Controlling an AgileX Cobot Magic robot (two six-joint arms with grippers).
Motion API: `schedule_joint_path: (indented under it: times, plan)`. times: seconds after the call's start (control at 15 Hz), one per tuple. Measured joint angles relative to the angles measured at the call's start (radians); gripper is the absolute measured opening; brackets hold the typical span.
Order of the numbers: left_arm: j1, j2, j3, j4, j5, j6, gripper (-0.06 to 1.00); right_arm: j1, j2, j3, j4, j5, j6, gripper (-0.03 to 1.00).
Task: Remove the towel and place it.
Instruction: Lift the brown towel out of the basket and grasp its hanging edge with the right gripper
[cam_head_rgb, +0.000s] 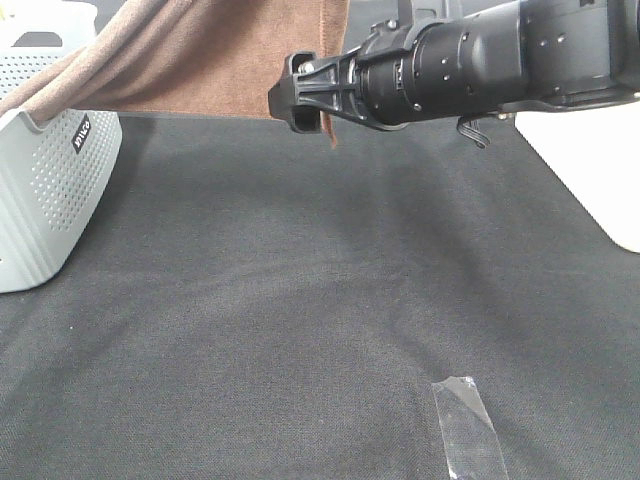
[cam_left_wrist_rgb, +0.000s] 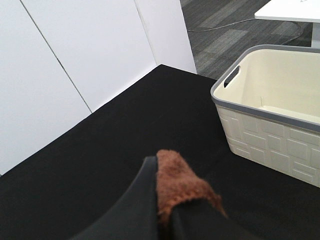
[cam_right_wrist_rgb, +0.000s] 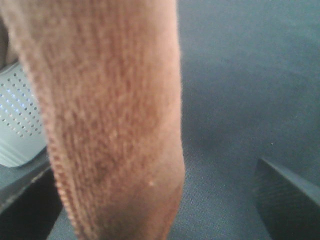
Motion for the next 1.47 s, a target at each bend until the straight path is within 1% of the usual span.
schedule_joint_path:
  times: [0.07, 0.13, 0.2, 0.27, 0.33, 0.4, 0.53, 0.67, 0.73, 0.93, 1.07, 1.2, 1.27, 1.33, 1.4, 1.47]
  plan:
    - [0.0, 0.0, 0.0, 0.001, 0.0, 0.0, 0.0, 0.0, -0.003, 0.0, -0.009, 0.002, -0.004, 0.86]
    - [0.0, 0.0, 0.0, 0.001, 0.0, 0.0, 0.0, 0.0, -0.006, 0.0, -0.018, 0.003, -0.007, 0.7]
    - [0.0, 0.0, 0.0, 0.001, 0.0, 0.0, 0.0, 0.0, -0.015, 0.0, -0.02, 0.003, -0.008, 0.51]
    - [0.0, 0.0, 0.0, 0.001, 0.0, 0.0, 0.0, 0.0, -0.026, 0.0, -0.02, 0.002, -0.008, 0.28]
    - [0.0, 0.0, 0.0, 0.001, 0.0, 0.0, 0.0, 0.0, -0.034, 0.0, -0.02, 0.002, -0.008, 0.09]
    - [0.0, 0.0, 0.0, 0.001, 0.0, 0.001, 0.0, 0.0, -0.037, 0.0, -0.02, 0.002, -0.008, 0.01]
    - [0.0, 0.0, 0.0, 0.001, 0.012, 0.001, 0.0, 0.0, -0.039, 0.0, -0.021, 0.002, -0.008, 0.01]
    - [0.0, 0.0, 0.0, 0.006, 0.052, 0.007, 0.0, 0.0, -0.041, 0.0, -0.021, 0.002, -0.008, 0.01]
    - [-0.001, 0.0, 0.0, 0.021, 0.082, 0.032, 0.0, 0.0, -0.053, 0.0, -0.021, 0.002, -0.008, 0.01]
    - [-0.001, 0.0, 0.0, 0.108, 0.186, 0.125, 0.0, 0.0, -0.15, 0.002, -0.036, 0.002, -0.029, 0.01]
    - [-0.001, 0.0, 0.0, 0.152, 0.215, 0.135, 0.0, 0.0, -0.219, 0.008, -0.076, 0.002, -0.068, 0.01]
    - [-0.001, 0.0, 0.0, 0.159, 0.215, 0.129, 0.0, 0.0, -0.268, 0.039, -0.158, 0.02, -0.109, 0.01]
    - [-0.001, 0.0, 0.0, 0.16, 0.215, 0.116, 0.0, 0.0, -0.287, 0.061, -0.226, 0.051, -0.113, 0.01]
    - [-0.001, 0.0, 0.0, 0.16, 0.215, 0.103, 0.0, 0.0, -0.293, 0.08, -0.297, 0.102, -0.107, 0.01]
    - [-0.001, 0.0, 0.0, 0.16, 0.215, 0.093, 0.0, 0.0, -0.293, 0.098, -0.393, 0.177, -0.07, 0.01]
    - [-0.001, 0.0, 0.0, 0.16, 0.215, 0.087, 0.0, 0.0, -0.287, 0.102, -0.502, 0.256, 0.01, 0.01]
